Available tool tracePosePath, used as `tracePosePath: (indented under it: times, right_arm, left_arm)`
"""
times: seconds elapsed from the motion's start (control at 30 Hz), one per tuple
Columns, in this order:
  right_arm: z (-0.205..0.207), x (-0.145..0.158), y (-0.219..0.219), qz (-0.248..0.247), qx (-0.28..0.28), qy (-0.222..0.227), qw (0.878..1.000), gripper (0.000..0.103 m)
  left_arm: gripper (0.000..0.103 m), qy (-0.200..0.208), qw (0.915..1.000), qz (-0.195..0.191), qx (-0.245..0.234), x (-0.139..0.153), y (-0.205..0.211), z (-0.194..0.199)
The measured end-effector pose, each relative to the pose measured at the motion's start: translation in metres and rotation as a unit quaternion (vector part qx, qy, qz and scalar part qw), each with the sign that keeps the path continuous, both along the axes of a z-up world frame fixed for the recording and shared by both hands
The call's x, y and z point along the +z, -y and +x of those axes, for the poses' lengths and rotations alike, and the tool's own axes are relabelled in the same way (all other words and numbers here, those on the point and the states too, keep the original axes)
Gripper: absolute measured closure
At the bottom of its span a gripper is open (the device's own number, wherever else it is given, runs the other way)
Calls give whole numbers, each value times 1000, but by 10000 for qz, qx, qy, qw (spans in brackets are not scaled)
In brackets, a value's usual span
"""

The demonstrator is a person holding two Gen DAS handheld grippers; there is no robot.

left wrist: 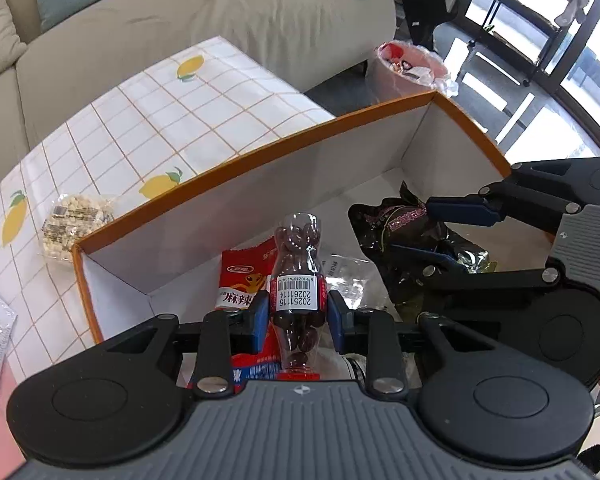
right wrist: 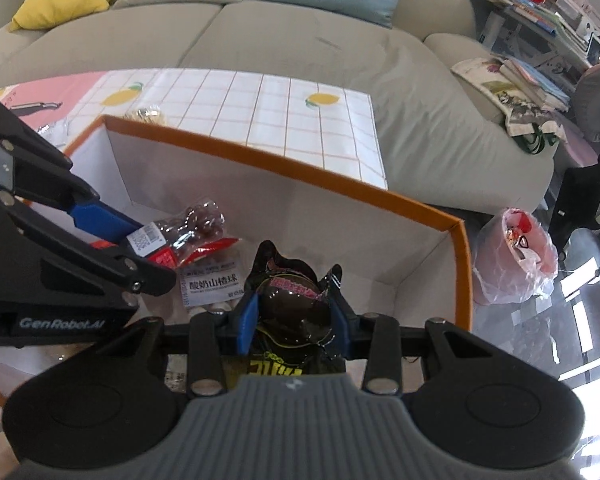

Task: Organize snacks
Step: 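Open the left tool to drop the bottle while the right tool releases the black bag, then withdraw both tools from the box toward the remaining two packets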

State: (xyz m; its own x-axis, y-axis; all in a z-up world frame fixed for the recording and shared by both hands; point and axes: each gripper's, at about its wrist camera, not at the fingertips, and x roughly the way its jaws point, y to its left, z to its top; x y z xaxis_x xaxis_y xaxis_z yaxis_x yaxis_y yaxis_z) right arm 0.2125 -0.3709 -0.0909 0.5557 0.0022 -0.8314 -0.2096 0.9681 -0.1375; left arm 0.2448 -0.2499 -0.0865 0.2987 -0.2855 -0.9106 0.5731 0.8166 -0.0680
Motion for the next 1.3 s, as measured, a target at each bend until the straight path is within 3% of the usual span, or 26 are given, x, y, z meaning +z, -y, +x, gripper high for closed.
tracePosePath:
  times: [0.23, 0.43, 0.5, 0.57, 0.67, 0.77, 0.9, 0.97, 1.03, 1.3]
  right_arm:
    - [15, -16, 0, -5, -72, -273, 9996, 68]
    - [19, -21, -6, -231, -71, -413, 9989, 68]
    - [18, -17, -6, -271, -106, -390, 9988, 65]
    - [16, -13, -5, -320, -198, -363, 9986, 55]
    - [11, -5, -1, -274, -312, -325, 9986, 47]
    - [4, 4, 2, -207, -498, -240, 9983, 36]
    - [-13, 18, 4, -97, -801, -39, 9967, 31]
    - [-22, 25, 3, -41, -919, 121, 9957, 16]
    - [-35, 33, 0, 42, -1066, 353, 9937, 11]
    - [-72, 61, -25, 599, -1436, 771, 9848, 6]
  left_arm:
    - [69, -157, 9996, 247, -11, -16, 1, 4]
    - [58, -15, 9993, 358, -135, -9, 0, -2]
    - [50, 73, 9990, 379, -237, -3, 0, -5]
    - [38, 234, 9984, 410, -307, 4, -2, -11]
    - [29, 409, 9977, 376, -376, 14, -4, -20]
    - [27, 615, 9971, 265, -361, 27, -10, -29]
    - [25, 944, 9951, 126, -268, 47, -21, -42]
    - [25, 1088, 9939, 10, -178, 59, -30, -49]
    - [25, 1200, 9927, -122, -91, 70, -40, -56]
    - [22, 1451, 9883, -222, 411, 102, -102, -87]
